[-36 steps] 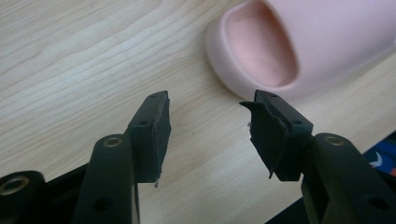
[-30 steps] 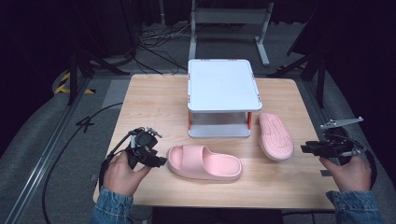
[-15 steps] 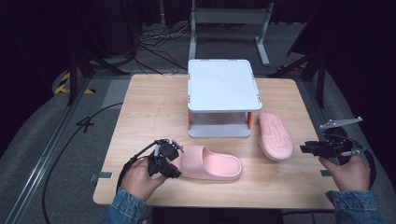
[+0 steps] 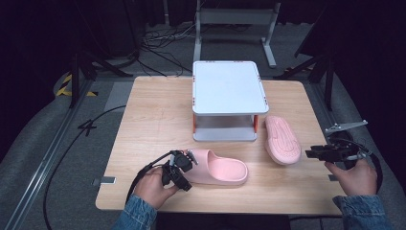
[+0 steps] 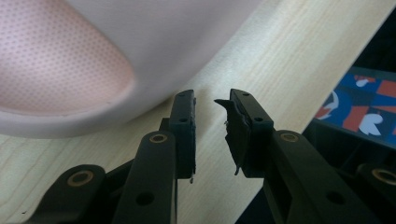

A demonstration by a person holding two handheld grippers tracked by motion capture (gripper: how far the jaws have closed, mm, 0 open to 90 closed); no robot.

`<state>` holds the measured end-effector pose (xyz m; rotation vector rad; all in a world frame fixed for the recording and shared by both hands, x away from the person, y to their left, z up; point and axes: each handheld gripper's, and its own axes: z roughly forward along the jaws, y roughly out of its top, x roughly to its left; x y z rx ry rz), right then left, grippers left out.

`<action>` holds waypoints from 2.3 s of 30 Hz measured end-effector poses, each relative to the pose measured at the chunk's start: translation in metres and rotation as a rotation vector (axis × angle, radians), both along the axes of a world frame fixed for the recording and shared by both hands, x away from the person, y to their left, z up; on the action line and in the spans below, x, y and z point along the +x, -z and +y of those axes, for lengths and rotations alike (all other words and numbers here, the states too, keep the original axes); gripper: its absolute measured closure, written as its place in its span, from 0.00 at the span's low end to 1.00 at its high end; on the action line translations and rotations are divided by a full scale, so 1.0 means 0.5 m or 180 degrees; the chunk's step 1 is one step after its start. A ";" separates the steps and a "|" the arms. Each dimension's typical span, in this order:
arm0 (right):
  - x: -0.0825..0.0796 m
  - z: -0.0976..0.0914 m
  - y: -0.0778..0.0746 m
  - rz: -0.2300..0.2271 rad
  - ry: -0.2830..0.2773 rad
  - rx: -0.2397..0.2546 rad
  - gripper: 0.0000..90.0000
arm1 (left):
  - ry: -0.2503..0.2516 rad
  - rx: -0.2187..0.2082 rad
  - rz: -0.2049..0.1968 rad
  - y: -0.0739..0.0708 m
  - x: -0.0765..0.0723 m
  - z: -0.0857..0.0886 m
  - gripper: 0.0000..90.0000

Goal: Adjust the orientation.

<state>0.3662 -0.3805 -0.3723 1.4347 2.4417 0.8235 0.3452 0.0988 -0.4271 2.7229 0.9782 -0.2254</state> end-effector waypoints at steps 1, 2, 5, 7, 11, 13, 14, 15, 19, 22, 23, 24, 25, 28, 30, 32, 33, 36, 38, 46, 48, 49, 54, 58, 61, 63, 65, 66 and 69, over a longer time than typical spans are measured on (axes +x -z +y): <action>0.000 0.001 0.000 -0.0002 0.0003 -0.0003 0.70 | -0.0034 -0.0017 0.0014 0.000 0.002 0.002 0.81; 0.000 0.001 0.000 -0.0002 0.0003 -0.0003 0.70 | -0.0034 -0.0017 0.0014 0.000 0.002 0.002 0.81; -0.002 0.001 0.000 -0.0012 -0.0005 -0.0008 0.70 | -0.0082 -0.0020 -0.0015 0.001 0.012 0.008 0.81; -0.003 0.000 0.002 -0.0010 0.0003 -0.0009 0.70 | -0.0138 -0.0018 -0.0063 0.001 0.020 0.010 0.80; -0.008 -0.003 0.006 0.0003 0.0017 -0.0032 0.70 | -0.0202 -0.0014 -0.0099 0.002 0.038 0.012 0.79; -0.015 -0.005 0.009 0.0005 0.0025 -0.0045 0.70 | -0.0225 -0.0004 -0.0135 0.002 0.051 0.012 0.79; -0.017 -0.006 0.009 0.0021 0.0036 -0.0053 0.70 | -0.0264 -0.0009 -0.0147 0.002 0.057 0.012 0.79; -0.020 -0.007 0.010 0.0015 0.0044 -0.0058 0.70 | -0.0281 -0.0022 -0.0167 0.003 0.063 0.013 0.78; -0.034 -0.017 0.014 0.0015 0.0098 -0.0065 0.70 | -0.0371 -0.0013 -0.0201 0.004 0.086 0.018 0.76; -0.042 -0.024 0.016 0.0023 0.0126 -0.0075 0.70 | -0.0374 -0.0012 -0.0165 0.007 0.097 0.014 0.73; -0.045 -0.027 0.017 0.0030 0.0143 -0.0076 0.70 | -0.0377 0.0017 -0.0176 0.007 0.097 0.012 0.73; -0.047 -0.029 0.017 0.0023 0.0146 -0.0079 0.70 | -0.0372 0.0043 -0.0172 0.005 0.095 0.010 0.73; -0.050 -0.030 0.016 0.0034 0.0163 -0.0085 0.69 | -0.0367 0.0025 -0.0169 0.001 0.091 0.008 0.69; -0.053 -0.035 0.013 0.0014 0.0180 -0.0062 0.69 | -0.0413 0.0002 -0.0177 -0.015 0.074 0.006 0.50; -0.052 -0.035 0.011 -0.0005 0.0179 -0.0057 0.69 | -0.0469 0.0012 -0.0280 -0.036 0.053 0.001 0.42; -0.048 -0.032 0.010 -0.0007 0.0160 -0.0054 0.68 | -0.0467 -0.0006 -0.0395 -0.058 0.031 -0.017 0.35; -0.046 -0.029 0.010 -0.0012 0.0156 -0.0048 0.68 | -0.0441 -0.0019 -0.0401 -0.064 0.023 -0.026 0.33; -0.042 -0.019 0.010 -0.0008 0.0114 -0.0058 0.67 | -0.0343 -0.0075 -0.0474 -0.075 0.005 -0.057 0.35; -0.040 -0.016 0.011 -0.0014 0.0096 -0.0061 0.67 | -0.0394 -0.0010 -0.0551 -0.072 0.006 -0.072 0.35; -0.034 -0.011 0.014 -0.0006 0.0097 -0.0089 0.65 | -0.0619 0.0137 -0.0607 -0.049 0.034 -0.090 0.33; -0.033 -0.011 0.015 -0.0003 0.0083 -0.0089 0.65 | -0.0601 0.0131 -0.0612 -0.050 0.032 -0.087 0.34; -0.033 -0.011 0.014 -0.0005 0.0081 -0.0088 0.65 | -0.0630 0.0137 -0.0619 -0.051 0.031 -0.085 0.35; -0.033 -0.011 0.015 -0.0004 0.0078 -0.0086 0.65 | -0.0618 0.0180 -0.0640 -0.056 0.029 -0.068 0.46; -0.031 -0.010 0.016 -0.0009 0.0072 -0.0088 0.65 | -0.0663 0.0245 -0.0640 -0.061 0.029 -0.047 0.59; -0.028 -0.007 0.019 0.0008 0.0060 -0.0097 0.65 | -0.0728 0.0266 -0.0614 -0.063 0.033 -0.024 0.64; -0.025 -0.005 0.021 0.0016 0.0039 -0.0092 0.65 | -0.0789 0.0267 -0.0606 -0.063 0.036 -0.007 0.67; -0.024 -0.004 0.022 0.0018 0.0022 -0.0097 0.65 | -0.0858 0.0279 -0.0609 -0.063 0.040 0.009 0.67; -0.023 -0.003 0.022 0.0021 0.0024 -0.0102 0.65 | -0.0866 0.0287 -0.0599 -0.063 0.042 0.017 0.67; -0.020 0.000 0.023 0.0027 0.0001 -0.0096 0.65 | -0.0898 0.0260 -0.0586 -0.063 0.045 0.028 0.69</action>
